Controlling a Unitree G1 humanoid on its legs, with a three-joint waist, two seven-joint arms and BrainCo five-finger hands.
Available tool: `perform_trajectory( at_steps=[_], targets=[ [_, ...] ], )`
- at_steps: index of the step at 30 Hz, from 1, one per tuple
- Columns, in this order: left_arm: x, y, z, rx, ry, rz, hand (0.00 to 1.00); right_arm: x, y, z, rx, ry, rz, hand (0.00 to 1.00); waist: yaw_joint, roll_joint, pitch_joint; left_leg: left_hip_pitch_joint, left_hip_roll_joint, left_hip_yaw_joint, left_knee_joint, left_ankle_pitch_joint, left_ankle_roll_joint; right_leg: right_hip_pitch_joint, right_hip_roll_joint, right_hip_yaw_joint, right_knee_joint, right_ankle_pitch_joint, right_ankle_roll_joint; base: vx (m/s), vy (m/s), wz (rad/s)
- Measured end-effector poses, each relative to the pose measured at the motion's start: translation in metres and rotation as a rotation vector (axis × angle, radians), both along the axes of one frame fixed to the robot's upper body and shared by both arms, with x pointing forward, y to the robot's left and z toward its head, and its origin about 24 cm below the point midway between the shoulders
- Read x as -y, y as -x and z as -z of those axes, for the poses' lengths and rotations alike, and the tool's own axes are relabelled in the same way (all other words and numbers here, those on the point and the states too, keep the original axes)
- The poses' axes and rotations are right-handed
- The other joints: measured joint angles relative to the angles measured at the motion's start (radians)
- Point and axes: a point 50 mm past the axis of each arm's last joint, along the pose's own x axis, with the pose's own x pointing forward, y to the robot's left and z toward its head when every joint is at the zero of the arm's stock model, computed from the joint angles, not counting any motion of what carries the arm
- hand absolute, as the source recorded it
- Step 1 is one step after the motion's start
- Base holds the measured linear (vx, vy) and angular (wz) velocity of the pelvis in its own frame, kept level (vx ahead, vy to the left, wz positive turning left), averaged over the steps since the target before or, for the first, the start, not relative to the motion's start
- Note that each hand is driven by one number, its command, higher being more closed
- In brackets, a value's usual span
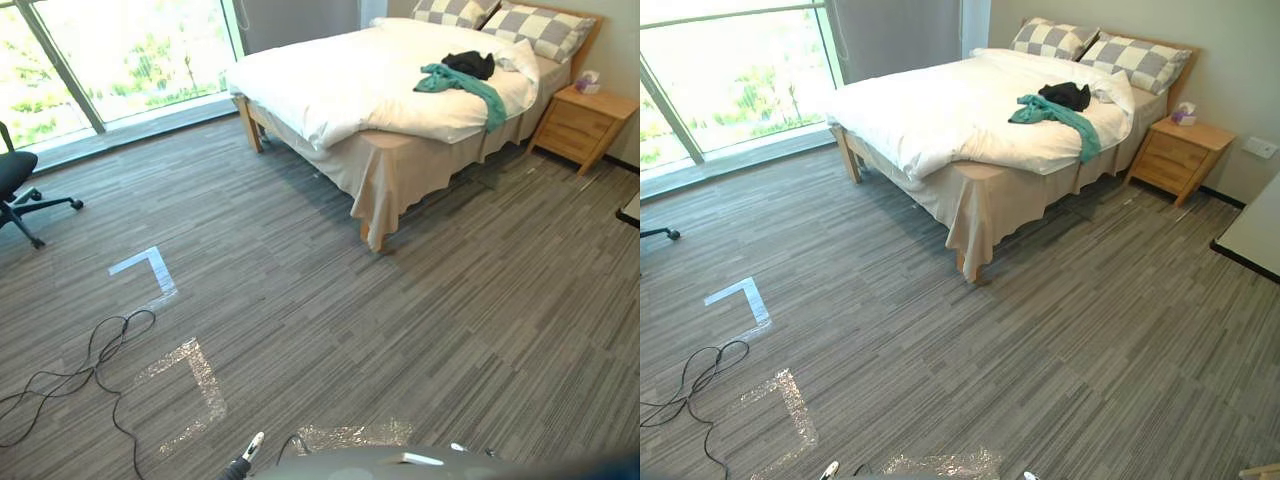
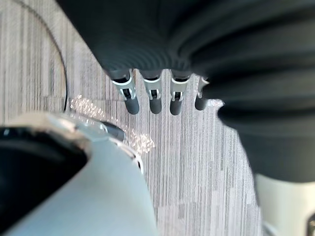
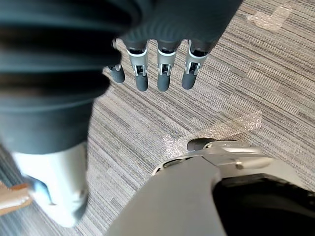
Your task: Tidy the bed and pick cloth on bed and put in laundry
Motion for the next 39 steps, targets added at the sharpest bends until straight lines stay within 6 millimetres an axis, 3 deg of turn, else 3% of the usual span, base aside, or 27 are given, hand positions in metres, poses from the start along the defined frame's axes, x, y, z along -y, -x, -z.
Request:
perform_trajectory(
  at_steps=[3, 6, 10, 20, 22, 24, 26, 28, 30, 31, 32, 33, 35, 39],
  targets=[
    [-0.001, -0.003, 0.000, -0.014, -0.032, 0.090, 0.00, 0.001, -0.001, 0.000, 0.000, 0.006, -0.010, 0.00, -0.003, 0.005, -0.004, 0.029, -0.003, 0.009, -0.016, -0.001, -0.005, 0.029, 0.003, -0.002, -0.035, 0.009, 0.009, 0.13, 0.013, -0.05],
    [-0.001, -0.005, 0.000, -0.011, -0.034, 0.100, 0.00, 0.001, 0.000, 0.000, -0.005, 0.006, 0.006, 0.00, 0.000, 0.008, -0.002, 0.046, -0.003, 0.030, -0.016, -0.003, -0.034, 0.055, 0.003, -0.006, -0.060, 0.025, 0.033, 0.06, 0.002, -0.12],
    [-0.001, -0.006, -0.001, -0.004, -0.051, 0.134, 0.00, 0.002, -0.002, 0.000, -0.005, 0.014, 0.005, 0.00, -0.001, 0.012, 0.001, 0.047, -0.004, 0.031, -0.017, -0.003, -0.036, 0.055, 0.002, -0.010, -0.067, 0.029, 0.041, 0.01, -0.004, -0.02],
    [0.002, -0.013, -0.001, 0.024, -0.070, 0.194, 0.00, 0.005, -0.013, -0.003, 0.012, 0.063, 0.007, 0.00, -0.002, 0.018, 0.029, 0.063, -0.004, 0.036, -0.035, -0.004, -0.036, 0.060, 0.006, -0.009, -0.070, 0.029, 0.039, -0.06, -0.026, -0.02],
    [0.003, -0.012, -0.001, 0.027, -0.059, 0.171, 0.00, 0.006, -0.013, -0.003, 0.011, 0.082, 0.014, 0.00, -0.003, 0.017, 0.030, 0.062, -0.004, 0.044, -0.033, -0.004, -0.036, 0.052, 0.004, -0.006, -0.057, 0.023, 0.020, -0.09, -0.025, -0.08],
    [0.004, -0.011, -0.001, 0.025, -0.034, 0.122, 0.00, 0.007, -0.016, -0.004, 0.022, 0.096, 0.020, 0.00, -0.004, 0.017, 0.040, 0.061, -0.004, 0.052, -0.035, -0.010, -0.038, 0.006, -0.007, -0.003, 0.044, -0.026, 0.015, -0.10, -0.011, -0.07],
    [0.002, -0.013, -0.001, 0.032, -0.029, 0.096, 0.00, 0.006, -0.021, -0.006, 0.050, 0.106, 0.036, 0.00, -0.008, 0.006, 0.065, 0.062, -0.012, 0.056, -0.032, -0.015, -0.026, -0.089, -0.043, -0.001, 0.251, -0.101, 0.044, -0.10, 0.009, -0.08],
    [0.000, -0.019, -0.002, 0.043, -0.043, 0.127, 0.00, 0.006, -0.023, -0.006, 0.062, 0.111, 0.073, 0.00, -0.009, -0.001, 0.096, 0.073, -0.016, 0.085, -0.032, -0.009, -0.017, -0.187, -0.079, -0.011, 0.446, -0.109, 0.051, -0.09, 0.028, -0.29],
    [-0.005, -0.019, -0.003, 0.040, -0.064, 0.137, 0.00, 0.001, -0.023, -0.005, 0.064, 0.097, 0.106, 0.00, -0.011, -0.008, 0.110, 0.089, -0.018, 0.115, -0.030, -0.004, -0.003, -0.190, -0.106, -0.062, 0.468, -0.145, 0.038, -0.03, -0.011, -0.46],
    [-0.009, -0.020, -0.004, 0.033, -0.076, 0.141, 0.00, -0.003, -0.021, -0.004, 0.061, 0.084, 0.131, 0.00, -0.013, -0.029, 0.118, 0.099, -0.018, 0.132, -0.019, -0.015, -0.009, -0.172, -0.117, -0.093, 0.437, -0.157, 0.018, 0.04, -0.084, -0.52],
    [-0.013, -0.019, -0.004, 0.016, -0.090, 0.152, 0.00, -0.007, -0.018, -0.003, 0.053, 0.065, 0.156, 0.00, -0.020, -0.039, 0.120, 0.100, -0.006, 0.140, 0.003, -0.029, -0.022, -0.141, -0.104, -0.116, 0.377, -0.169, -0.013, 0.06, -0.112, -0.45],
    [-0.013, -0.019, -0.004, 0.008, -0.092, 0.161, 0.00, -0.007, -0.017, -0.003, 0.057, 0.063, 0.180, 0.00, -0.025, -0.037, 0.122, 0.101, 0.006, 0.142, 0.005, -0.035, -0.031, -0.129, -0.089, -0.124, 0.353, -0.160, -0.018, 0.09, -0.145, -0.22],
    [-0.011, -0.021, -0.003, -0.004, -0.088, 0.176, 0.00, -0.005, -0.016, -0.003, 0.062, 0.067, 0.199, 0.00, -0.039, -0.028, 0.133, 0.126, 0.030, 0.149, -0.019, -0.028, -0.046, -0.106, -0.057, -0.144, 0.321, -0.151, -0.014, 0.10, -0.142, -0.03],
    [-0.007, -0.025, -0.003, 0.008, -0.083, 0.163, 0.00, -0.001, -0.017, -0.004, 0.068, 0.079, 0.172, 0.00, -0.032, -0.014, 0.149, 0.161, 0.065, 0.220, -0.050, -0.011, -0.070, -0.095, -0.007, -0.146, 0.287, -0.156, -0.013, 0.08, -0.110, -0.34]
  ],
)
